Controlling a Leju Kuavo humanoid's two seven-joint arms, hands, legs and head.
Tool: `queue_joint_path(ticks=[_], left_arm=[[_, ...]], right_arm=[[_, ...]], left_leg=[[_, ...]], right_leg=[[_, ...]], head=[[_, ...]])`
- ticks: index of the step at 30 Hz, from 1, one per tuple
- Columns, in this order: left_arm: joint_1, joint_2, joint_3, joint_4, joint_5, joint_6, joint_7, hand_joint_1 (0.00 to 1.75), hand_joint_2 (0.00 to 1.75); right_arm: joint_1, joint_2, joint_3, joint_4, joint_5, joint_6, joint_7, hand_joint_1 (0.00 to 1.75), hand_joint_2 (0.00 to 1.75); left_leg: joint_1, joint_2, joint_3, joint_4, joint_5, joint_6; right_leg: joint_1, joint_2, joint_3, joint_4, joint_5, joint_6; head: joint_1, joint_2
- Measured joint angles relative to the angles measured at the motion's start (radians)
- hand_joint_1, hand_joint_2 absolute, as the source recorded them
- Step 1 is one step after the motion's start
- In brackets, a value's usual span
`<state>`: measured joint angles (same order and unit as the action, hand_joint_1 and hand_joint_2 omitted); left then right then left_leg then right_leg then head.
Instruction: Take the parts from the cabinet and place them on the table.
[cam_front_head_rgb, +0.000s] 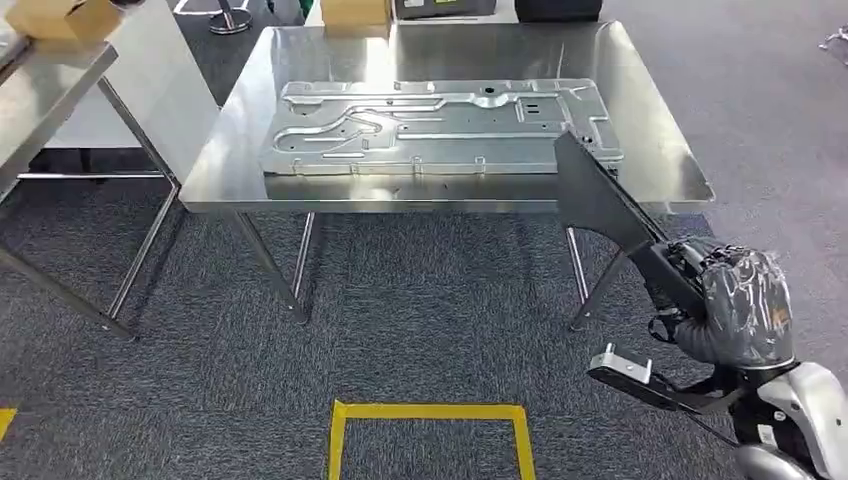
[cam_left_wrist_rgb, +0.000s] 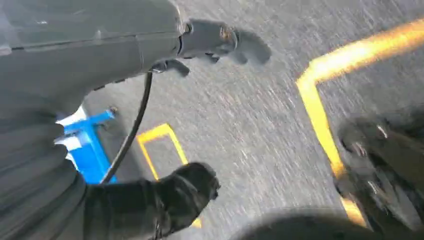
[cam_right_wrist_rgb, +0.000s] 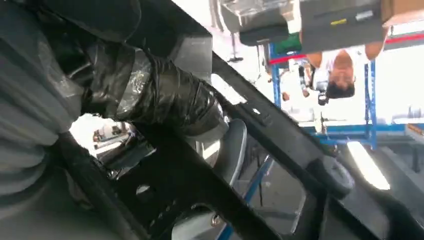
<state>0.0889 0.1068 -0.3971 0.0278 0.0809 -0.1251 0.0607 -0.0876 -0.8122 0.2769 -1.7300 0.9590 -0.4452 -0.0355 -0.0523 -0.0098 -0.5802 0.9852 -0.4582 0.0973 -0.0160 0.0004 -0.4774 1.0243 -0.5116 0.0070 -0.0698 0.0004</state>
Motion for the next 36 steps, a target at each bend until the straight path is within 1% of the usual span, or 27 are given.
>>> queue_joint_path(ticks=[1, 2, 4, 5, 6, 7, 8, 9, 10, 11, 13, 15, 16, 18, 19, 21, 23, 24, 25, 26, 27, 28, 29, 31, 33, 34, 36], left_arm=[[0.002, 0.0, 0.0, 0.0, 0.0, 0.0, 0.0, 0.0, 1.75], [0.003, -0.001, 0.0, 0.0, -0.001, 0.0, -0.001, 0.0, 1.75], [-0.001, -0.002, 0.0, 0.0, -0.001, -0.001, -0.001, 0.0, 1.75], [-0.003, -0.003, 0.0, 0.0, -0.001, -0.001, -0.002, 0.0, 1.75], [-0.003, -0.005, 0.0, 0.0, -0.001, -0.001, -0.002, 0.0, 1.75], [-0.003, -0.006, 0.0, 0.0, -0.001, -0.002, -0.002, 0.0, 1.75], [-0.001, -0.008, 0.0, 0.0, -0.001, -0.002, -0.002, 0.0, 1.75], [0.0, -0.01, 0.0, 0.0, -0.001, -0.002, -0.002, 0.0, 1.75], [-0.001, -0.01, 0.0, 0.0, -0.001, -0.002, -0.002, 0.0, 1.75], [0.002, -0.009, 0.0, 0.0, -0.001, -0.002, -0.002, 0.0, 1.75], [-0.006, -0.01, 0.0, 0.001, -0.001, -0.002, -0.002, 0.0, 1.75], [-0.006, -0.01, 0.0, 0.001, -0.001, -0.002, -0.002, 0.0, 1.75], [-0.007, -0.01, 0.0, 0.001, -0.002, -0.002, -0.002, 0.0, 1.75], [-0.009, -0.012, 0.0, 0.001, -0.002, -0.002, -0.002, 0.0, 1.75], [-0.01, -0.012, 0.0, 0.001, -0.002, -0.002, -0.002, 0.0, 1.75], [-0.008, -0.013, 0.0, 0.001, -0.004, -0.002, -0.002, 0.0, 1.75], [-0.005, -0.013, 0.0, 0.001, -0.005, -0.002, -0.002, 0.0, 1.75], [-0.005, -0.014, 0.0, 0.001, -0.005, -0.002, -0.002, 0.0, 1.75], [-0.005, -0.014, 0.0, 0.001, -0.005, -0.002, -0.002, 0.0, 1.75], [-0.003, -0.014, 0.0, 0.001, -0.005, -0.002, -0.002, 0.0, 1.75], [-0.002, -0.014, 0.0, 0.001, -0.005, -0.002, -0.002, 0.0, 1.75], [-0.003, -0.014, 0.0, 0.001, -0.005, -0.002, -0.002, 0.0, 1.75], [-0.002, -0.014, 0.0, 0.001, -0.005, -0.002, 0.0, 0.0, 1.75], [0.003, -0.014, 0.0, 0.001, -0.006, -0.01, 0.008, 0.0, 1.75], [-0.004, -0.015, 0.0, 0.001, -0.008, -0.011, 0.008, 0.0, 1.75], [-0.01, -0.016, 0.0, 0.001, -0.008, -0.011, 0.008, 0.0, 1.75], [-0.021, -0.016, 0.0, 0.001, -0.008, -0.01, 0.005, 0.0, 1.75]], right_arm=[[0.001, 0.0, 0.0, 0.0, 0.0, 0.0, 0.0, 1.75, 1.75], [0.002, -0.001, -0.001, 0.0, 0.0, 0.0, 0.0, 1.75, 1.75], [-0.001, -0.003, -0.001, 0.0, 0.0, 0.0, 0.0, 1.75, 1.75], [0.001, -0.003, -0.001, 0.0, 0.0, 0.0, 0.0, 1.75, 1.75], [0.003, -0.003, -0.001, 0.0, 0.0, 0.0, 0.0, 1.75, 1.75], [0.003, -0.003, -0.001, 0.0, 0.0, 0.0, 0.0, 1.75, 1.75], [0.004, -0.003, -0.001, 0.001, 0.0, 0.0, 0.0, 1.75, 1.75], [0.004, -0.003, -0.001, 0.001, 0.0, 0.0, 0.0, 1.75, 1.75], [0.003, -0.004, -0.002, 0.001, 0.0, 0.0, 0.0, 1.75, 1.75], [0.006, -0.003, -0.001, 0.002, 0.0, 0.0, 0.0, 1.75, 1.75], [0.005, -0.004, 0.0, 0.003, 0.0, 0.002, 0.0, 1.75, 1.75], [0.004, -0.008, -0.002, 0.001, 0.0, 0.006, 0.003, 1.75, 1.75], [0.004, -0.008, -0.003, 0.001, 0.0, 0.01, 0.005, 1.75, 1.75], [0.004, -0.012, -0.007, 0.0, 0.0, 0.016, 0.005, 1.75, 1.75], [0.004, -0.014, -0.009, 0.0, 0.0, 0.016, 0.008, 1.75, 1.75], [0.004, -0.014, -0.009, 0.0, 0.001, 0.019, 0.008, 1.75, 1.75], [0.004, -0.014, -0.009, 0.0, 0.002, 0.028, 0.011, 1.75, 1.75], [0.002, -0.014, -0.009, 0.0, 0.002, 0.036, 0.012, 1.75, 1.75], [0.001, -0.014, -0.009, 0.0, 0.002, 0.041, 0.014, 1.75, 1.75], [-0.001, -0.014, -0.009, 0.0, 0.002, 0.045, 0.016, 1.75, 1.75], [-0.007, -0.014, -0.007, 0.001, 0.002, 0.054, 0.017, 1.75, 1.75], [-0.008, -0.015, -0.005, 0.001, 0.002, 0.058, 0.017, 1.75, 1.75], [-0.017, -0.018, -0.004, 0.001, 0.02, 0.086, 0.023, 1.75, 1.75], [-0.171, -0.022, 0.057, 0.019, 0.144, 0.254, 0.036, 1.75, 1.75], [-0.37, -0.012, 0.176, 0.089, 0.228, 0.413, 0.026, 1.75, 1.75], [-0.439, -0.008, 0.21, 0.11, 0.232, 0.432, 0.025, 1.75, 1.75], [-0.526, -0.002, 0.29, 0.158, 0.234, 0.45, 0.025, 1.75, 1.75]], left_leg=[[0.012, 0.0, 0.032, -0.025, 0.032, 0.01], [0.012, 0.004, 0.047, -0.029, 0.032, 0.004], [0.016, 0.003, 0.054, -0.029, 0.024, 0.0], [0.017, 0.002, 0.058, -0.028, 0.016, -0.003], [0.019, 0.001, 0.062, -0.026, 0.007, -0.008], [0.022, -0.001, 0.072, -0.024, -0.004, -0.014], [0.026, -0.002, 0.084, -0.02, -0.015, -0.021], [0.031, -0.003, 0.096, -0.015, -0.028, -0.026], [0.036, -0.004, 0.108, -0.007, -0.043, -0.033], [0.035, -0.005, 0.111, -0.002, -0.059, -0.044], [0.036, -0.007, 0.104, 0.005, -0.074, -0.057], [0.037, -0.004, 0.107, 0.017, -0.067, -0.065], [0.039, -0.003, 0.088, 0.045, -0.062, -0.069], [0.045, 0.003, 0.013, 0.181, -0.042, -0.078], [0.047, 0.003, -0.042, 0.256, -0.064, -0.082], [0.051, 0.003, -0.125, 0.344, -0.149, -0.086], [0.054, 0.003, -0.149, 0.315, -0.17, -0.085], [0.054, 0.003, -0.139, 0.258, -0.142, -0.082], [0.054, 0.004, -0.122, 0.181, -0.081, -0.079], [0.054, 0.005, -0.106, 0.103, 0.014, -0.075], [0.043, 0.006, -0.109, 0.068, 0.063, -0.073], [0.043, 0.005, -0.104, 0.069, 0.041, -0.068], [0.037, 0.003, -0.099, 0.061, 0.045, -0.064], [0.032, 0.009, -0.07, 0.04, 0.049, -0.048], [0.028, 0.023, -0.049, 0.03, 0.048, -0.035], [0.027, 0.023, -0.044, 0.03, 0.042, -0.027], [0.025, 0.016, -0.026, 0.03, 0.024, -0.021]], right_leg=[[-0.002, -0.002, 0.0, 0.009, -0.014, 0.0], [0.0, 0.0, -0.008, 0.043, -0.017, 0.002], [-0.004, 0.001, -0.088, 0.164, -0.046, 0.016], [-0.008, 0.001, -0.135, 0.221, -0.089, 0.022], [-0.011, 0.001, -0.171, 0.252, -0.127, 0.028], [-0.015, 0.0, -0.186, 0.244, -0.138, 0.035], [-0.02, 0.0, -0.183, 0.204, -0.122, 0.041], [-0.024, -0.001, -0.168, 0.139, -0.082, 0.049], [-0.029, -0.001, -0.15, 0.062, -0.015, 0.055], [-0.031, -0.009, -0.139, 0.028, 0.086, 0.058], [-0.014, -0.005, -0.145, 0.022, 0.07, 0.022], [-0.013, -0.004, -0.147, 0.02, 0.066, 0.007], [-0.017, -0.002, -0.134, 0.016, 0.063, -0.002], [-0.015, -0.004, -0.113, 0.009, 0.05, -0.017], [-0.013, -0.005, -0.104, 0.008, 0.04, -0.019], [-0.01, -0.005, -0.079, 0.008, 0.018, -0.019], [-0.008, -0.004, -0.046, 0.008, -0.005, -0.018], [-0.008, -0.004, -0.027, 0.008, -0.019, -0.017], [-0.009, -0.004, -0.007, 0.007, -0.033, -0.014], [-0.01, -0.005, -0.002, 0.005, -0.046, -0.011], [-0.007, 0.0, 0.013, 0.01, -0.058, -0.003], [-0.008, 0.003, 0.01, 0.002, -0.067, 0.006], [-0.009, 0.002, 0.022, -0.008, -0.071, 0.013], [-0.021, 0.011, 0.028, 0.013, -0.047, 0.026], [-0.024, -0.001, -0.026, 0.1, -0.049, 0.02], [-0.018, 0.0, -0.071, 0.173, -0.063, 0.019], [-0.011, 0.0, -0.156, 0.285, -0.136, 0.022]], head=[[-0.002, 0.0], [0.001, 0.0], [0.002, 0.0], [0.002, 0.0], [0.002, 0.0], [0.003, 0.0], [0.003, 0.0], [0.003, 0.0], [0.003, 0.0], [0.004, 0.0], [0.001, 0.0], [0.003, 0.0], [0.002, 0.0], [0.001, 0.0], [0.002, 0.0], [0.002, 0.0], [0.001, 0.0], [0.002, 0.0], [0.002, 0.0], [0.002, 0.0], [0.002, 0.0], [0.002, 0.0], [0.002, 0.0], [0.004, 0.0], [0.003, 0.0], [0.003, 0.0], [0.004, 0.0]])
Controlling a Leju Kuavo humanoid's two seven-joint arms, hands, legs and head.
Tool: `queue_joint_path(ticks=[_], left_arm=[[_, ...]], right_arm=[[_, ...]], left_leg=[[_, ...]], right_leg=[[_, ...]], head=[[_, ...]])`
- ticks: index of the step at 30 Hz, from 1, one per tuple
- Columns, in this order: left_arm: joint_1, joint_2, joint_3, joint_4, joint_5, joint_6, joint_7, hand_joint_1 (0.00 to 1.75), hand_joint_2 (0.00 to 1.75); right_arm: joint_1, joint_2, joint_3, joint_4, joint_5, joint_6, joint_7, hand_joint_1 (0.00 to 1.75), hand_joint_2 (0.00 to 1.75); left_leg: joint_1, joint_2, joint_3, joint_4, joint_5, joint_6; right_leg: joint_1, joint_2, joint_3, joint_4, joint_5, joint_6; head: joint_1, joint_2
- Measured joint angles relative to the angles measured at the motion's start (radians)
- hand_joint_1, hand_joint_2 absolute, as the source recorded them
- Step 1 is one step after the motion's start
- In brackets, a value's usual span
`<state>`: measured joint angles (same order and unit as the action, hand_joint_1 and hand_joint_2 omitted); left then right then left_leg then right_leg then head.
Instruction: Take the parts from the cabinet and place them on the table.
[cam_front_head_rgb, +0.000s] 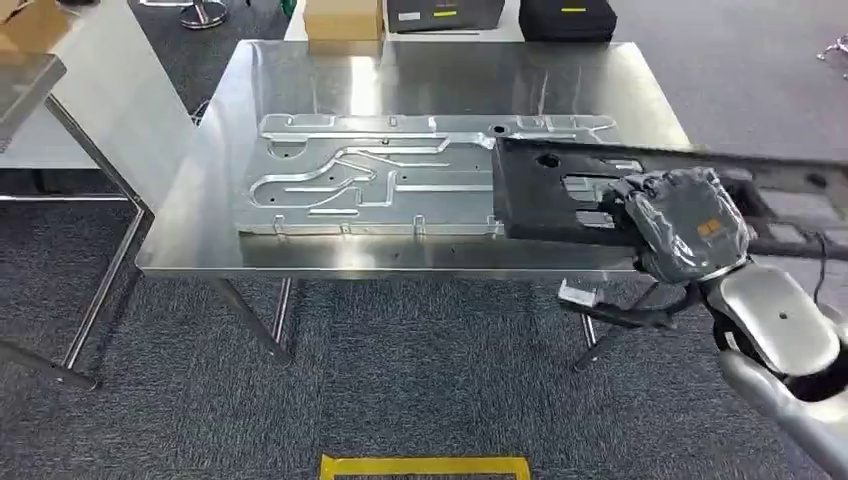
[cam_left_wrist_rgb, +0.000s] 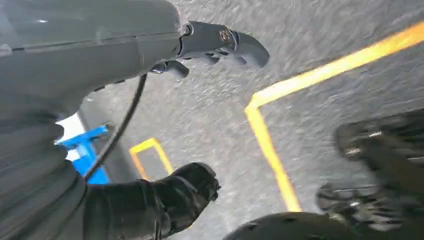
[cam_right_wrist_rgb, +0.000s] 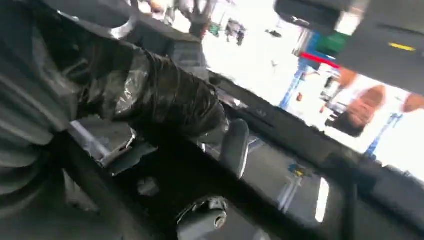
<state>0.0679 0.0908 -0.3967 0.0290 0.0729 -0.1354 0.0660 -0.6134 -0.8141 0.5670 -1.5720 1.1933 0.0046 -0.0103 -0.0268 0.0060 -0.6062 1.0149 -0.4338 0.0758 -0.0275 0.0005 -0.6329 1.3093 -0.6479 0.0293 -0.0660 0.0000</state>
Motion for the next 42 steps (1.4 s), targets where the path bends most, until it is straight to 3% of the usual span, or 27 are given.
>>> queue_joint_path(ticks=[2, 3, 4, 5, 6, 8, 10, 12, 13, 15, 17, 18, 19, 21, 22, 25, 26, 27, 28, 30, 31, 32, 33, 35, 36, 40, 42], left_arm=[[-0.001, -0.002, 0.0, 0.0, -0.002, 0.0, -0.006, 0.0, 1.75], [0.001, -0.003, 0.0, 0.0, -0.003, 0.0, -0.007, 0.0, 1.75], [0.005, -0.003, 0.0, 0.0, -0.004, 0.0, -0.008, 0.0, 1.75], [0.008, -0.003, 0.0, 0.0, -0.004, 0.0, -0.01, 0.0, 1.75], [0.013, -0.007, 0.0, 0.0, -0.003, 0.0, -0.011, 0.0, 1.75], [0.005, -0.011, 0.0, 0.0, 0.0, -0.001, -0.011, 0.0, 1.75], [0.008, -0.012, 0.0, 0.0, 0.0, -0.004, -0.01, 0.0, 1.75], [0.009, -0.012, 0.0, 0.0, 0.0, -0.009, -0.007, 0.0, 1.75], [0.008, -0.012, 0.0, 0.0, 0.0, -0.011, -0.005, 0.0, 1.75], [0.004, -0.013, 0.0, 0.0, 0.0, -0.013, -0.004, 0.0, 1.75], [0.003, -0.013, 0.0, 0.0, 0.001, -0.014, -0.004, 0.0, 1.75], [0.004, -0.013, 0.0, 0.0, 0.001, -0.014, -0.004, 0.0, 1.75], [0.005, -0.013, 0.0, 0.0, 0.001, -0.013, -0.004, 0.0, 1.75], [0.009, -0.016, 0.0, 0.0, 0.002, -0.012, -0.005, 0.0, 1.75], [0.007, -0.018, 0.0, 0.0, 0.002, -0.01, -0.008, 0.0, 1.75], [0.008, -0.018, 0.0, 0.0, 0.003, -0.01, -0.016, 0.0, 1.75], [0.008, -0.018, 0.0, 0.0, 0.004, -0.009, -0.018, 0.0, 1.75], [0.009, -0.018, 0.0, 0.0, 0.004, -0.008, -0.018, 0.0, 1.75], [0.009, -0.018, 0.0, 0.0, 0.005, -0.008, -0.02, 0.0, 1.75], [0.007, -0.018, 0.0, 0.0, 0.005, -0.007, -0.022, 0.0, 1.75], [0.006, -0.018, 0.001, 0.0, 0.005, -0.006, -0.022, 0.0, 1.75], [0.005, -0.018, 0.001, 0.0, 0.005, -0.006, -0.022, 0.0, 1.75], [0.005, -0.018, 0.001, 0.0, 0.005, -0.006, -0.023, 0.0, 1.75], [0.006, -0.019, 0.001, 0.0, 0.005, -0.006, -0.022, 0.0, 1.75], [0.007, -0.019, 0.001, 0.0, 0.005, -0.007, -0.022, 0.0, 1.75], [0.004, -0.019, 0.001, 0.0, 0.008, -0.006, -0.023, 0.0, 1.75], [0.003, -0.02, 0.001, 0.0, 0.011, -0.006, -0.023, 0.0, 1.75]], right_arm=[[-0.076, 0.005, 0.067, 0.024, -0.005, 0.005, 0.016, 1.75, 1.75], [-0.113, 0.005, 0.1, 0.035, -0.01, 0.012, 0.025, 1.75, 1.75], [-0.143, 0.005, 0.126, 0.044, -0.016, 0.016, 0.032, 1.75, 1.75], [-0.166, 0.005, 0.148, 0.052, -0.024, 0.017, 0.037, 1.75, 1.75], [-0.19, 0.005, 0.171, 0.063, -0.029, 0.025, 0.039, 1.75, 1.75], [-0.247, -0.001, 0.223, 0.078, -0.035, 0.042, 0.039, 1.75, 1.75], [-0.29, 0.001, 0.255, 0.088, -0.038, 0.055, 0.038, 1.75, 1.75], [-0.334, 0.006, 0.291, 0.098, -0.04, 0.071, 0.034, 1.75, 1.75], [-0.359, 0.014, 0.316, 0.108, -0.039, 0.08, 0.032, 1.75, 1.75], [-0.386, 0.03, 0.349, 0.122, -0.037, 0.089, 0.03, 1.75, 1.75], [-0.395, 0.042, 0.367, 0.13, -0.037, 0.093, 0.03, 1.75, 1.75], [-0.401, 0.05, 0.38, 0.137, -0.037, 0.093, 0.031, 1.75, 1.75], [-0.408, 0.058, 0.393, 0.146, -0.038, 0.093, 0.037, 1.75, 1.75], [-0.415, 0.066, 0.411, 0.159, -0.042, 0.09, 0.047, 1.75, 1.75], [-0.419, 0.07, 0.423, 0.164, -0.047, 0.088, 0.049, 1.75, 1.75], [-0.416, 0.071, 0.447, 0.174, -0.062, 0.086, 0.051, 1.75, 1.75], [-0.414, 0.071, 0.449, 0.177, -0.066, 0.085, 0.055, 1.75, 1.75], [-0.41, 0.071, 0.449, 0.181, -0.068, 0.085, 0.059, 1.75, 1.75], [-0.41, 0.071, 0.45, 0.184, -0.069, 0.084, 0.061, 1.75, 1.75], [-0.407, 0.07, 0.456, 0.192, -0.072, 0.084, 0.063, 1.75, 1.75], [-0.401, 0.07, 0.46, 0.195, -0.073, 0.084, 0.063, 1.75, 1.75], [-0.395, 0.069, 0.463, 0.198, -0.074, 0.084, 0.063, 1.75, 1.75], [-0.391, 0.069, 0.466, 0.199, -0.075, 0.084, 0.063, 1.75, 1.75], [-0.391, 0.069, 0.467, 0.202, -0.076, 0.084, 0.063, 1.75, 1.75], [-0.393, 0.068, 0.466, 0.202, -0.076, 0.084, 0.063, 1.75, 1.75], [-0.392, 0.068, 0.468, 0.207, -0.077, 0.084, 0.063, 1.75, 1.75], [-0.387, 0.068, 0.468, 0.209, -0.085, 0.084, 0.065, 1.75, 1.75]], left_leg=[[-0.001, -0.013, 0.031, 0.001, -0.024, -0.001], [-0.002, -0.016, 0.051, 0.002, -0.038, -0.001], [-0.003, -0.02, 0.073, 0.002, -0.053, -0.001], [-0.003, -0.023, 0.091, 0.002, -0.067, -0.002], [-0.005, -0.029, 0.092, 0.004, -0.077, -0.004], [-0.005, -0.035, 0.092, 0.01, -0.091, -0.018], [-0.003, -0.034, 0.096, 0.012, -0.082, -0.027], [0.001, -0.026, 0.067, 0.075, -0.077, -0.04], [0.007, -0.025, 0.028, 0.137, -0.085, -0.048], [0.023, -0.023, -0.066, 0.257, -0.138, -0.063], [0.038, -0.018, -0.116, 0.284, -0.168, -0.077], [0.045, -0.015, -0.116, 0.246, -0.145, -0.085], [0.052, -0.012, -0.099, 0.175, -0.089, -0.091], [0.066, -0.012, -0.068, 0.027, 0.066, -0.102], [0.055, -0.011, -0.076, 0.018, 0.029, -0.098], [0.04, -0.014, -0.07, 0.026, 0.042, -0.072], [0.047, -0.011, -0.061, 0.012, 0.047, -0.062], [0.046, -0.012, -0.053, 0.007, 0.046, -0.057], [0.045, -0.011, -0.05, 0.006, 0.042, -0.049], [0.039, -0.011, -0.045, 0.006, 0.034, -0.037], [0.036, -0.011, -0.042, 0.006, 0.03, -0.033], [0.032, -0.013, -0.037, 0.007, 0.025, -0.032], [0.029, -0.014, -0.03, 0.008, 0.02, -0.031], [0.026, -0.015, -0.012, 0.012, 0.005, -0.033], [0.026, -0.016, -0.006, 0.013, -0.001, -0.035], [0.024, -0.016, -0.011, 0.015, -0.004, -0.049], [0.024, -0.014, -0.017, 0.032, -0.022, -0.058]], right_leg=[[0.003, 0.0, -0.04, -0.001, -0.048, -0.004], [0.006, 0.0, -0.038, -0.047, -0.034, -0.007], [0.009, 0.0, -0.03, -0.113, 0.019, -0.014], [0.015, 0.002, -0.025, -0.184, 0.112, -0.022], [0.021, 0.002, -0.037, -0.245, 0.238, -0.033], [0.028, 0.009, -0.035, -0.246, 0.237, -0.036], [0.025, 0.006, -0.021, -0.262, 0.232, -0.05], [0.021, 0.004, 0.011, -0.288, 0.228, -0.058], [0.021, 0.003, 0.021, -0.294, 0.224, -0.063], [0.021, 0.003, 0.037, -0.297, 0.211, -0.065], [0.018, 0.001, 0.059, -0.296, 0.193, -0.059], [0.016, 0.0, 0.074, -0.296, 0.182, -0.055], [0.012, 0.0, 0.091, -0.295, 0.169, -0.049], [0.008, -0.001, 0.103, -0.292, 0.146, -0.035], [0.006, 0.002, 0.113, -0.278, 0.137, -0.027], [-0.001, 0.002, 0.108, -0.289, 0.124, -0.003], [-0.006, 0.003, 0.113, -0.289, 0.117, 0.005], [-0.006, 0.001, 0.109, -0.267, 0.102, 0.004], [-0.006, 0.0, 0.083, -0.214, 0.072, 0.002], [0.0, 0.001, -0.012, -0.047, 0.002, 0.003], [-0.001, 0.001, -0.055, 0.016, -0.01, 0.002], [0.0, 0.001, -0.079, 0.037, 0.004, 0.0], [0.001, 0.001, -0.076, 0.004, 0.045, -0.004], [0.006, 0.001, -0.013, -0.165, 0.162, -0.016], [0.011, 0.0, 0.012, -0.243, 0.198, -0.024], [0.024, 0.001, 0.026, -0.264, 0.185, -0.031], [0.014, 0.0, 0.037, -0.28, 0.193, -0.043]], head=[[0.0, 0.0], [0.0, 0.0], [0.0, 0.0], [0.0, 0.0], [0.001, 0.0], [-0.003, 0.0], [-0.003, 0.0], [-0.005, 0.0], [-0.006, 0.0], [-0.005, 0.0], [-0.006, 0.0], [-0.006, 0.0], [-0.006, 0.0], [-0.006, 0.0], [-0.005, 0.0], [-0.005, 0.0], [-0.005, 0.0], [-0.005, 0.0], [-0.005, 0.0], [-0.004, 0.0], [-0.005, 0.0], [-0.004, 0.0], [-0.005, 0.0], [-0.004, 0.0], [-0.004, 0.0], [-0.004, 0.0], [-0.004, 0.0]])
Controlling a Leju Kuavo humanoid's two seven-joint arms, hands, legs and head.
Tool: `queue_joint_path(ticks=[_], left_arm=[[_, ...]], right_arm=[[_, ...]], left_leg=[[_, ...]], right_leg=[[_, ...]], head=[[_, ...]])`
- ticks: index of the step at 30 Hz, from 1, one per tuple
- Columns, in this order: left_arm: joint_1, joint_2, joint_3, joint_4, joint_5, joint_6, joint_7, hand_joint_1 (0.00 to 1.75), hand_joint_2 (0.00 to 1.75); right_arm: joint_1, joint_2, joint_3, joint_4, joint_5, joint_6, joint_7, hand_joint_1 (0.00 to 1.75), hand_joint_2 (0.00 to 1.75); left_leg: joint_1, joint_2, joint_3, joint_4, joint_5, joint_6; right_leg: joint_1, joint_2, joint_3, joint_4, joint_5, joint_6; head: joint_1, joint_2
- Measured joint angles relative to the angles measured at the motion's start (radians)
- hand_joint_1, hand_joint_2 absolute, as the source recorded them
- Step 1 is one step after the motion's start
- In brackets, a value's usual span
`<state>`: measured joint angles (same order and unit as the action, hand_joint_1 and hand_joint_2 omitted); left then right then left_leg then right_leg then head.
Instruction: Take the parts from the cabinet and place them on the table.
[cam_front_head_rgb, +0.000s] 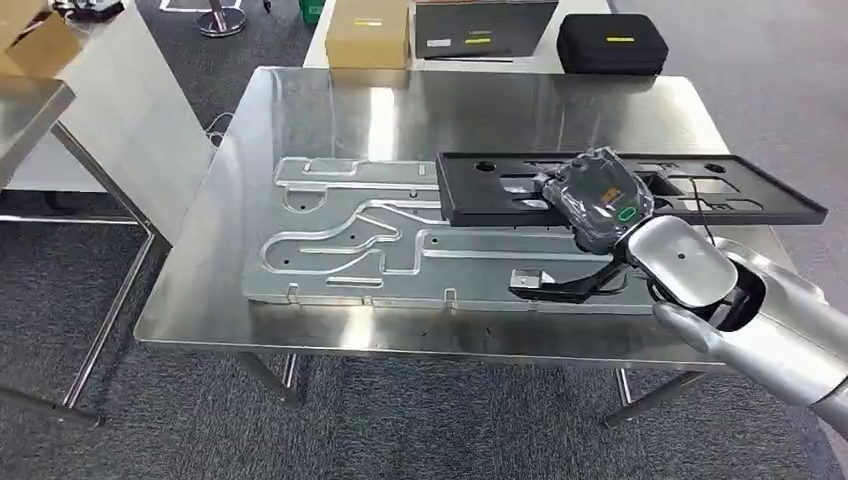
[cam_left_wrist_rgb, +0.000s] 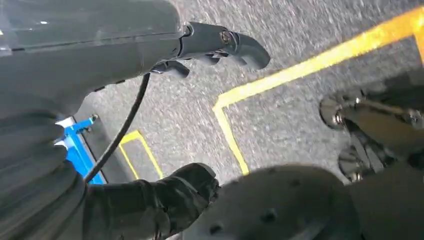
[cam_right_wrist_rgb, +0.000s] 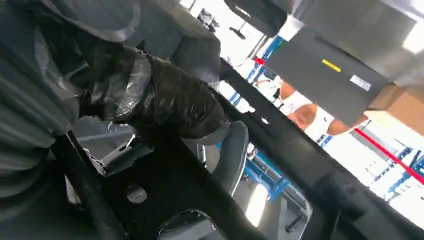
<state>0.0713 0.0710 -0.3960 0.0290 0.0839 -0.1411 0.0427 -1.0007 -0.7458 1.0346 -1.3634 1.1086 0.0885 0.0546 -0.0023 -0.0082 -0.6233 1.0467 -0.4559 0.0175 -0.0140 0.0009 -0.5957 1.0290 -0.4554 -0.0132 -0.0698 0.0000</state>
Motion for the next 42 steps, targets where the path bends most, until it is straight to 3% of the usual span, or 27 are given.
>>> queue_joint_path(ticks=[1, 3, 4, 5, 7, 9, 10, 13, 15, 16, 19, 20, 21, 22, 24, 26, 29, 30, 31, 32, 34, 35, 36, 38, 39, 40, 42], left_arm=[[0.0, 0.0, 0.0, 0.0, 0.0, 0.0, 0.0, 0.0, 1.75], [0.001, 0.0, 0.0, 0.0, 0.003, 0.0, 0.0, 0.0, 1.75], [0.001, -0.001, 0.0, 0.0, 0.004, 0.0, 0.0, 0.0, 1.75], [0.001, -0.001, 0.0, 0.0, 0.007, 0.0, 0.0, 0.0, 1.75], [0.001, -0.001, 0.0, 0.0, 0.008, 0.0, 0.0, 0.0, 1.75], [0.001, -0.001, 0.0, 0.0, 0.01, 0.0, 0.0, 0.0, 1.75], [0.0, -0.002, 0.0, 0.0, 0.01, 0.0, 0.0, 0.0, 1.75], [-0.002, -0.002, 0.0, 0.0, 0.012, 0.001, -0.002, 0.0, 1.75], [0.0, -0.003, 0.0, 0.0, 0.012, 0.002, -0.002, 0.0, 1.75], [0.001, -0.003, 0.0, 0.0, 0.012, 0.002, -0.003, 0.0, 1.75], [-0.001, -0.003, 0.0, 0.0, 0.013, 0.0, -0.005, 0.0, 1.75], [-0.001, -0.003, 0.0, 0.0, 0.014, 0.0, -0.003, 0.0, 1.75], [-0.002, -0.003, 0.0, 0.0, 0.014, 0.0, -0.002, 0.0, 1.75], [-0.001, -0.003, 0.0, 0.0, 0.016, -0.001, -0.002, 0.0, 1.75], [-0.001, -0.005, 0.0, 0.0, 0.019, -0.002, 0.002, 0.0, 1.75], [-0.003, -0.007, 0.0, 0.0, 0.02, -0.003, 0.008, 0.0, 1.75], [-0.002, -0.007, 0.0, 0.0, 0.021, -0.003, 0.005, 0.0, 1.75], [-0.002, -0.007, 0.0, 0.0, 0.021, -0.003, 0.0, 0.0, 1.75], [-0.002, -0.007, -0.001, 0.0, 0.021, -0.003, -0.003, 0.0, 1.75], [-0.002, -0.008, -0.001, 0.0, 0.021, -0.003, -0.005, 0.0, 1.75], [-0.003, -0.008, -0.001, 0.0, 0.019, -0.004, -0.008, 0.0, 1.75], [-0.003, -0.008, -0.002, 0.0, 0.017, -0.006, -0.008, 0.0, 1.75], [-0.003, -0.007, -0.002, 0.0, 0.012, -0.008, -0.009, 0.0, 1.75], [-0.004, -0.006, -0.003, 0.0, 0.006, -0.011, -0.011, 0.0, 1.75], [-0.005, -0.003, -0.003, 0.0, 0.003, -0.013, -0.012, 0.0, 1.75], [-0.006, -0.002, -0.004, 0.0, 0.001, -0.013, -0.013, 0.0, 1.75], [-0.009, 0.0, -0.004, 0.0, 0.0, -0.015, -0.013, 0.0, 1.75]], right_arm=[[0.003, 0.0, 0.0, 0.0, -0.003, 0.0, 0.0, 1.75, 1.75], [0.014, 0.0, 0.0, 0.004, -0.01, 0.0, 0.001, 1.75, 1.75], [0.023, 0.0, 0.0, 0.008, -0.013, 0.0, 0.001, 1.75, 1.75], [0.031, 0.0, 0.0, 0.013, -0.014, 0.0, 0.001, 1.75, 1.75], [0.043, 0.001, 0.0, 0.023, -0.015, 0.0, 0.001, 1.75, 1.75], [0.048, 0.002, -0.002, 0.034, -0.015, 0.0, 0.001, 1.75, 1.75], [0.049, 0.002, -0.003, 0.038, -0.015, -0.001, 0.001, 1.75, 1.75], [0.063, 0.003, -0.004, 0.044, -0.019, -0.002, -0.002, 1.75, 1.75], [0.075, 0.003, -0.005, 0.045, -0.025, -0.002, -0.002, 1.75, 1.75], [0.079, 0.003, -0.008, 0.045, -0.026, -0.001, -0.002, 1.75, 1.75], [0.089, 0.003, -0.013, 0.048, -0.026, 0.0, -0.002, 1.75, 1.75], [0.097, 0.003, -0.013, 0.049, -0.026, 0.0, -0.002, 1.75, 1.75], [0.105, 0.003, -0.013, 0.05, -0.027, 0.0, -0.002, 1.75, 1.75], [0.109, 0.003, -0.013, 0.05, -0.028, 0.0, -0.002, 1.75, 1.75], [0.109, 0.003, -0.016, 0.05, -0.028, 0.002, -0.002, 1.75, 1.75], [0.108, 0.005, -0.024, 0.05, -0.028, 0.004, -0.005, 1.75, 1.75], [0.114, 0.007, -0.025, 0.051, -0.028, 0.007, -0.005, 1.75, 1.75], [0.117, 0.008, -0.026, 0.051, -0.028, 0.007, -0.005, 1.75, 1.75], [0.119, 0.01, -0.027, 0.053, -0.028, 0.006, -0.005, 1.75, 1.75], [0.119, 0.012, -0.028, 0.054, -0.028, 0.005, -0.004, 1.75, 1.75], [0.126, 0.02, -0.028, 0.067, -0.028, -0.003, -0.005, 1.75, 1.75], [0.132, 0.027, -0.028, 0.08, -0.026, -0.011, -0.006, 1.75, 1.75], [0.137, 0.036, -0.028, 0.101, -0.022, -0.027, -0.008, 1.75, 1.75], [0.14, 0.061, -0.029, 0.155, -0.003, -0.07, -0.018, 1.75, 1.75], [0.139, 0.078, -0.034, 0.188, 0.008, -0.091, -0.023, 1.75, 1.75], [0.138, 0.093, -0.039, 0.216, 0.016, -0.105, -0.026, 1.75, 1.75], [0.133, 0.118, -0.046, 0.269, 0.027, -0.123, -0.032, 1.75, 1.75]], left_leg=[[0.001, 0.002, -0.015, 0.038, -0.027, -0.005], [0.006, 0.002, -0.086, 0.187, -0.095, -0.012], [0.008, 0.002, -0.124, 0.257, -0.117, -0.015], [0.009, 0.002, -0.144, 0.288, -0.115, -0.017], [0.015, 0.002, -0.111, 0.206, -0.047, -0.02], [0.02, 0.003, -0.024, 0.03, 0.037, -0.02], [0.017, 0.001, -0.007, 0.009, 0.014, -0.02], [0.008, -0.001, -0.008, -0.003, 0.017, -0.006], [0.013, -0.001, 0.002, -0.02, 0.024, 0.01], [0.011, 0.0, 0.006, -0.024, 0.024, 0.014], [0.004, 0.0, 0.007, -0.024, 0.021, 0.026], [0.002, 0.0, 0.007, -0.023, 0.02, 0.028], [0.001, 0.0, 0.009, -0.023, 0.02, 0.029], [0.0, -0.001, 0.012, -0.023, 0.019, 0.029], [-0.002, -0.001, 0.017, -0.021, 0.015, 0.027], [-0.007, -0.002, 0.01, -0.013, 0.011, 0.021], [-0.003, 0.0, 0.01, -0.02, 0.018, 0.008], [-0.006, 0.0, 0.007, -0.012, 0.006, 0.002], [-0.003, 0.002, -0.001, 0.012, -0.011, -0.004], [-0.001, 0.002, -0.024, 0.067, -0.044, -0.009], [0.005, 0.002, -0.097, 0.222, -0.114, -0.017], [0.006, 0.002, -0.125, 0.279, -0.127, -0.02], [0.008, 0.002, -0.131, 0.287, -0.117, -0.022], [0.011, 0.002, -0.076, 0.169, -0.041, -0.023], [0.013, 0.002, -0.026, 0.071, 0.004, -0.021], [0.013, 0.003, 0.007, -0.005, 0.017, -0.017], [0.006, 0.001, 0.017, -0.021, 0.012, -0.009]], right_leg=[[0.0, 0.0, 0.003, -0.003, -0.001, -0.003], [0.001, -0.002, 0.006, -0.003, -0.003, -0.008], [0.002, -0.003, 0.007, -0.003, -0.004, -0.009], [0.002, -0.003, 0.007, -0.002, -0.005, -0.009], [0.0, -0.002, 0.009, 0.001, -0.01, -0.006], [-0.003, -0.001, 0.017, 0.007, -0.02, 0.003], [0.001, 0.0, 0.014, 0.009, -0.024, 0.009], [-0.001, 0.001, 0.01, 0.008, -0.021, 0.022], [-0.008, 0.0, 0.01, 0.014, -0.034, 0.034], [-0.007, 0.0, 0.001, 0.043, -0.052, 0.035], [-0.007, 0.0, -0.114, 0.271, -0.153, 0.038], [-0.007, 0.0, -0.14, 0.315, -0.159, 0.037], [-0.007, 0.0, -0.142, 0.311, -0.141, 0.036], [-0.007, 0.0, -0.122, 0.262, -0.102, 0.033], [-0.006, 0.0, -0.042, 0.091, -0.008, 0.024], [0.005, 0.0, -0.007, 0.01, -0.009, 0.017], [0.01, 0.0, -0.009, 0.014, -0.006, 0.01], [-0.003, 0.0, -0.002, 0.002, 0.001, 0.0], [-0.001, -0.002, 0.001, -0.003, 0.002, -0.001], [-0.001, -0.004, 0.002, -0.003, 0.002, -0.009], [0.002, -0.005, 0.001, -0.002, 0.002, -0.01], [0.003, -0.005, 0.001, -0.001, 0.001, -0.01], [0.002, -0.005, 0.002, -0.001, 0.001, -0.009], [0.001, -0.004, 0.002, 0.001, 0.001, -0.008], [0.0, -0.002, 0.004, 0.002, -0.001, -0.006], [0.0, -0.002, 0.005, 0.002, -0.003, -0.003], [0.003, -0.001, -0.003, 0.004, 0.0, 0.009]], head=[[-0.001, 0.0], [-0.001, 0.0], [0.0, 0.0], [-0.001, 0.0], [-0.001, 0.0], [-0.001, 0.0], [0.0, 0.0], [0.0, 0.0], [0.0, 0.0], [0.0, 0.0], [0.001, 0.0], [0.0, 0.0], [0.0, 0.0], [0.0, 0.0], [0.0, 0.0], [0.0, 0.0], [0.0, 0.0], [0.0, 0.0], [0.0, 0.0], [-0.001, 0.0], [0.0, 0.0], [-0.001, 0.0], [0.0, 0.0], [-0.001, 0.0], [-0.001, 0.0], [0.0, 0.0], [0.0, 0.0]])
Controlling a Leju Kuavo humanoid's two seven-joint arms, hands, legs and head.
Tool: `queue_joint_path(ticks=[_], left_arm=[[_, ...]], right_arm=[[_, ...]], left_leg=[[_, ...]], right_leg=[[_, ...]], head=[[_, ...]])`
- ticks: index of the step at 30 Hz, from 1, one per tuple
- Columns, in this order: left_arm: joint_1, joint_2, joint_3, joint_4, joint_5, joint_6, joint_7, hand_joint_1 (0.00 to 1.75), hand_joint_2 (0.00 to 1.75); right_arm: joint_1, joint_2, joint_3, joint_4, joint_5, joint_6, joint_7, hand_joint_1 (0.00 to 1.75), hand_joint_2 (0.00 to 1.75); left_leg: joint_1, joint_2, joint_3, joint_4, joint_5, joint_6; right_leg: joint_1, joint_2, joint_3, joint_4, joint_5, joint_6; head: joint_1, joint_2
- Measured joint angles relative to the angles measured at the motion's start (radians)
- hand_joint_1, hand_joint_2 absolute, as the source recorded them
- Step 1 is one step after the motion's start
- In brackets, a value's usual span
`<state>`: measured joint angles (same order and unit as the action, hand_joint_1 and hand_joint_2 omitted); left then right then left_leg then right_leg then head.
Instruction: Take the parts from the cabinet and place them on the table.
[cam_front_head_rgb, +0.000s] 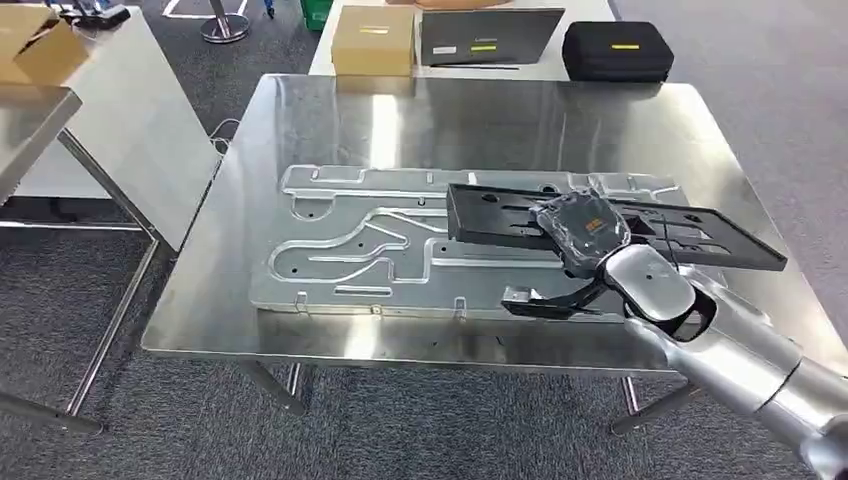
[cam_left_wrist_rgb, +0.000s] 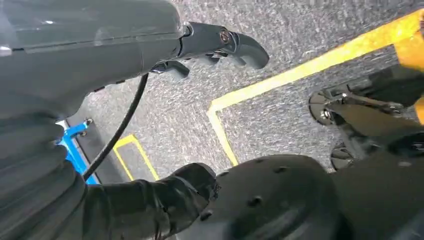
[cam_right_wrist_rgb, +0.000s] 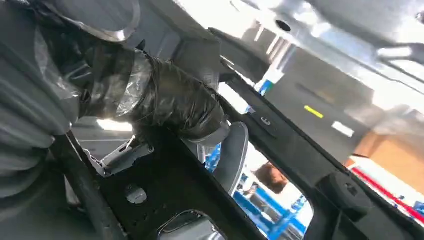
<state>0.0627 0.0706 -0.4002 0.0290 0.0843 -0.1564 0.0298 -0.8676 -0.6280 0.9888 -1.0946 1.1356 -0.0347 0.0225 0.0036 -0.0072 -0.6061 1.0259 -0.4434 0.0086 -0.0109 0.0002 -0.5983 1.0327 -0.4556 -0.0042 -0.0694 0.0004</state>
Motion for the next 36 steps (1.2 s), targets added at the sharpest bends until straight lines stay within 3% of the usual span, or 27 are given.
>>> queue_joint_path(ticks=[2, 4, 5, 7, 8, 9, 10, 11, 12, 13, 14, 15, 17, 19, 20, 21, 23, 24, 25, 26, 28, 29, 30, 33, 34, 35, 36], left_arm=[[0.001, 0.003, -0.001, 0.0, 0.0, 0.0, 0.0, 0.0, 1.75], [0.002, 0.003, -0.001, 0.0, -0.001, 0.0, 0.0, 0.0, 1.75], [0.001, 0.003, -0.002, 0.0, 0.0, 0.0, 0.0, 0.0, 1.75], [0.0, 0.003, -0.004, 0.0, 0.0, 0.0, -0.001, 0.0, 1.75], [0.0, 0.003, -0.004, 0.0, 0.0, 0.001, -0.001, 0.0, 1.75], [0.0, 0.003, -0.004, 0.0, 0.0, 0.002, -0.002, 0.0, 1.75], [0.001, 0.003, -0.004, 0.0, 0.0, 0.002, -0.003, 0.0, 1.75], [0.0, 0.003, -0.005, 0.0, 0.0, 0.0, -0.005, 0.0, 1.75], [0.0, 0.003, -0.005, 0.0, 0.0, -0.001, -0.005, 0.0, 1.75], [-0.001, 0.003, -0.006, 0.0, 0.0, -0.003, -0.006, 0.0, 1.75], [-0.001, 0.003, -0.006, 0.0, 0.003, -0.004, -0.006, 0.0, 1.75], [-0.003, 0.003, -0.006, 0.0, 0.008, -0.005, -0.006, 0.0, 1.75], [-0.005, 0.003, -0.006, 0.0, 0.013, -0.006, -0.006, 0.0, 1.75], [-0.005, 0.001, -0.006, 0.0, 0.021, -0.007, -0.001, 0.0, 1.75], [-0.005, 0.0, -0.006, 0.0, 0.023, -0.007, 0.001, 0.0, 1.75], [-0.005, 0.0, -0.006, 0.0, 0.029, -0.009, 0.003, 0.0, 1.75], [-0.005, -0.002, -0.006, 0.0, 0.032, -0.011, 0.006, 0.0, 1.75], [-0.004, -0.002, -0.006, 0.0, 0.039, -0.011, 0.008, 0.0, 1.75], [-0.004, -0.004, -0.006, 0.0, 0.043, -0.012, 0.009, 0.0, 1.75], [-0.005, -0.005, -0.006, 0.0, 0.046, -0.012, 0.011, 0.0, 1.75], [-0.005, -0.007, -0.006, 0.0, 0.052, -0.012, 0.017, 0.0, 1.75], [-0.005, -0.007, -0.006, 0.0, 0.056, -0.012, 0.022, 0.0, 1.75], [-0.005, -0.008, -0.005, 0.0, 0.061, -0.012, 0.024, 0.0, 1.75], [-0.006, -0.01, -0.003, 0.0, 0.063, -0.01, 0.028, 0.0, 1.75], [-0.006, -0.011, -0.003, 0.0, 0.063, -0.01, 0.028, 0.0, 1.75], [-0.006, -0.015, -0.002, 0.0, 0.063, -0.009, 0.027, 0.0, 1.75], [-0.007, -0.016, -0.001, 0.0, 0.065, -0.007, 0.024, 0.0, 1.75]], right_arm=[[-0.001, 0.017, 0.0, 0.038, 0.001, -0.003, -0.005, 1.75, 1.75], [-0.001, 0.026, -0.002, 0.06, 0.001, -0.003, -0.005, 1.75, 1.75], [-0.003, 0.029, -0.005, 0.07, 0.002, -0.003, -0.005, 1.75, 1.75], [-0.004, 0.036, -0.006, 0.093, 0.002, -0.005, -0.005, 1.75, 1.75], [-0.001, 0.039, -0.006, 0.101, 0.004, -0.005, -0.006, 1.75, 1.75], [0.001, 0.044, -0.006, 0.111, 0.008, -0.005, -0.006, 1.75, 1.75], [0.001, 0.049, -0.006, 0.12, 0.012, -0.005, -0.007, 1.75, 1.75], [-0.001, 0.059, -0.006, 0.14, 0.025, -0.008, -0.014, 1.75, 1.75], [-0.008, 0.072, -0.006, 0.164, 0.036, -0.012, -0.021, 1.75, 1.75], [-0.016, 0.089, -0.006, 0.198, 0.048, -0.019, -0.029, 1.75, 1.75], [-0.026, 0.108, -0.005, 0.23, 0.059, -0.025, -0.034, 1.75, 1.75], [-0.032, 0.124, -0.004, 0.255, 0.065, -0.026, -0.039, 1.75, 1.75], [-0.034, 0.159, 0.001, 0.306, 0.075, -0.026, -0.046, 1.75, 1.75], [-0.038, 0.198, 0.005, 0.347, 0.082, -0.026, -0.051, 1.75, 1.75], [-0.041, 0.211, 0.005, 0.36, 0.085, -0.026, -0.052, 1.75, 1.75], [-0.046, 0.229, 0.006, 0.375, 0.09, -0.024, -0.056, 1.75, 1.75], [-0.048, 0.265, 0.015, 0.413, 0.099, -0.016, -0.06, 1.75, 1.75], [-0.047, 0.282, 0.021, 0.427, 0.102, -0.011, -0.061, 1.75, 1.75], [-0.045, 0.303, 0.028, 0.442, 0.105, -0.005, -0.066, 1.75, 1.75], [-0.045, 0.318, 0.033, 0.451, 0.107, 0.001, -0.068, 1.75, 1.75], [-0.046, 0.349, 0.043, 0.462, 0.107, 0.007, -0.07, 1.75, 1.75], [-0.046, 0.363, 0.047, 0.466, 0.107, 0.011, -0.072, 1.75, 1.75], [-0.048, 0.38, 0.051, 0.471, 0.107, 0.019, -0.074, 1.75, 1.75], [-0.047, 0.408, 0.065, 0.482, 0.107, 0.024, -0.076, 1.75, 1.75], [-0.048, 0.414, 0.069, 0.483, 0.107, 0.024, -0.078, 1.75, 1.75], [-0.05, 0.419, 0.071, 0.485, 0.107, 0.026, -0.08, 1.75, 1.75], [-0.053, 0.43, 0.074, 0.486, 0.107, 0.029, -0.085, 1.75, 1.75]], left_leg=[[-0.005, -0.001, -0.002, -0.001, 0.003, 0.007], [0.002, 0.001, 0.01, -0.025, 0.015, 0.025], [0.002, 0.001, 0.01, -0.028, 0.017, 0.032], [0.0, 0.001, 0.01, -0.028, 0.016, 0.037], [0.0, 0.001, 0.01, -0.028, 0.015, 0.038], [-0.001, 0.001, 0.011, -0.027, 0.014, 0.037], [-0.001, 0.001, 0.011, -0.025, 0.012, 0.036], [0.0, 0.0, 0.011, -0.02, 0.009, 0.034], [0.002, 0.0, 0.012, -0.013, 0.004, 0.03], [0.002, 0.001, 0.011, -0.005, -0.002, 0.024], [-0.003, 0.001, 0.005, -0.001, -0.005, 0.018], [-0.003, 0.001, 0.002, 0.002, -0.006, 0.014], [-0.002, 0.001, 0.004, -0.002, -0.002, 0.007], [0.002, 0.001, 0.0, 0.006, -0.015, -0.004], [0.002, 0.001, -0.011, 0.039, -0.039, -0.007], [0.003, 0.001, -0.04, 0.101, -0.072, -0.01], [0.004, 0.001, -0.122, 0.272, -0.141, -0.015], [0.004, 0.002, -0.146, 0.316, -0.147, -0.015], [0.004, 0.001, -0.146, 0.307, -0.125, -0.013], [0.004, 0.001, -0.124, 0.255, -0.089, -0.01], [0.003, 0.001, -0.04, 0.077, 0.004, 0.0], [0.0, 0.001, -0.013, 0.017, 0.007, 0.004], [-0.005, 0.0, -0.001, -0.004, 0.004, 0.005], [-0.008, 0.001, -0.005, -0.003, 0.005, 0.009], [0.004, 0.003, 0.004, -0.019, 0.012, 0.018], [0.002, 0.004, 0.008, -0.024, 0.015, 0.021], [0.002, 0.005, 0.008, -0.024, 0.015, 0.029]], right_leg=[[-0.004, -0.001, 0.002, -0.006, 0.004, 0.011], [-0.008, 0.0, -0.001, 0.011, -0.013, 0.02], [-0.008, 0.0, -0.021, 0.052, -0.044, 0.021], [-0.01, 0.0, -0.098, 0.214, -0.119, 0.026], [-0.012, 0.0, -0.133, 0.278, -0.136, 0.029], [-0.014, 0.0, -0.146, 0.298, -0.129, 0.031], [-0.015, 0.0, -0.138, 0.273, -0.102, 0.032], [-0.017, -0.001, -0.11, 0.211, -0.061, 0.033], [-0.019, -0.001, -0.064, 0.113, -0.008, 0.033], [-0.021, -0.001, -0.028, 0.029, 0.016, 0.031], [-0.01, 0.0, -0.019, 0.022, -0.001, 0.029], [-0.01, 0.002, -0.021, 0.018, 0.003, 0.02], [-0.004, 0.003, -0.023, 0.018, 0.003, 0.012], [-0.012, 0.002, -0.017, 0.005, 0.011, -0.004], [-0.011, 0.001, -0.015, 0.003, 0.011, -0.011], [-0.01, 0.001, -0.016, 0.003, 0.012, -0.016], [-0.005, 0.0, -0.016, 0.004, 0.01, -0.019], [-0.003, 0.001, -0.015, 0.005, 0.009, -0.02], [-0.001, 0.003, -0.014, 0.005, 0.008, -0.021], [0.0, 0.005, -0.013, 0.006, 0.007, -0.022], [0.001, 0.008, -0.005, 0.007, 0.003, -0.022], [0.002, 0.009, -0.005, 0.006, 0.0, -0.02], [0.007, 0.013, -0.01, 0.01, 0.0, -0.017], [0.003, 0.013, -0.011, 0.003, 0.004, -0.004], [0.007, 0.011, -0.013, 0.008, -0.004, 0.003], [0.005, 0.009, -0.021, 0.033, -0.023, 0.005], [0.004, 0.008, -0.047, 0.091, -0.059, 0.007]], head=[[0.0, 0.0], [0.0, 0.0], [0.0, 0.0], [0.0, 0.0], [0.0, 0.0], [0.0, 0.0], [0.0, 0.0], [0.0, 0.0], [0.0, 0.0], [0.0, 0.0], [0.001, 0.0], [-0.001, 0.0], [0.0, 0.0], [0.0, 0.0], [0.0, 0.0], [0.0, 0.0], [0.0, 0.0], [0.0, 0.0], [0.0, 0.0], [0.0, 0.0], [0.0, 0.0], [0.001, 0.0], [0.0, 0.0], [0.0, 0.0], [0.0, 0.0], [0.001, 0.0], [0.001, 0.0]])
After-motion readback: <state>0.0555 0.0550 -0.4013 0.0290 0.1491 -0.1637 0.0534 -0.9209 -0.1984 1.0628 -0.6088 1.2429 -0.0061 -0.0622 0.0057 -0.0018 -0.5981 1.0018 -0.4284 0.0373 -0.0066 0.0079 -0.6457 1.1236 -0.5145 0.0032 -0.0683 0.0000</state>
